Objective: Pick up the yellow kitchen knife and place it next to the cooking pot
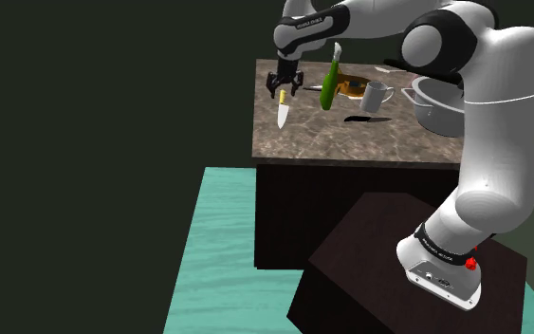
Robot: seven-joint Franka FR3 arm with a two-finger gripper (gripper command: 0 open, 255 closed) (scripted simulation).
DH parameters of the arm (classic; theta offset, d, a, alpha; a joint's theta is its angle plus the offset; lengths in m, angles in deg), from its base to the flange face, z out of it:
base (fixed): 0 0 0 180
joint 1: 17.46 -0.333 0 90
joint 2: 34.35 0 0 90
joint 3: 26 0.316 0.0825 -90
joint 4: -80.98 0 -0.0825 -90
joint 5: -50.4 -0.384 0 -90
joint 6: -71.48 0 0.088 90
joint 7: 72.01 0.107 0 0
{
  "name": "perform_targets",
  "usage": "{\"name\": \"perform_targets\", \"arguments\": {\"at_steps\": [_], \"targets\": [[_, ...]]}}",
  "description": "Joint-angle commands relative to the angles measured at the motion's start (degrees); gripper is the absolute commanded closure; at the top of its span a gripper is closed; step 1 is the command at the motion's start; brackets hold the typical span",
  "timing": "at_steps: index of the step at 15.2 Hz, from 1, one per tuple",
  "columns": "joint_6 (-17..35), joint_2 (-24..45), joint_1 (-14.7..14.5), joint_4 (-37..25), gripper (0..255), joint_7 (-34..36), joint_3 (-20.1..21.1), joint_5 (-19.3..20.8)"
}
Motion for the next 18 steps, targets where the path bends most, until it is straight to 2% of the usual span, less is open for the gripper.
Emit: {"name": "perform_targets", "arguments": {"at_steps": [1,4,11,12,18], "targets": [[1.1,0.6,0.0,0.5,0,-0.1,0.0,-0.1],[2.6,1.4,0.1,1.1,0,-0.1,0.1,-0.2],[2.6,1.4,0.1,1.1,0,-0.1,0.1,-0.2],[2.6,1.4,0.1,1.1,255,-0.1,0.1,-0.2],[2.6,1.5,0.1,1.1,255,-0.1,0.1,-0.2]]}}
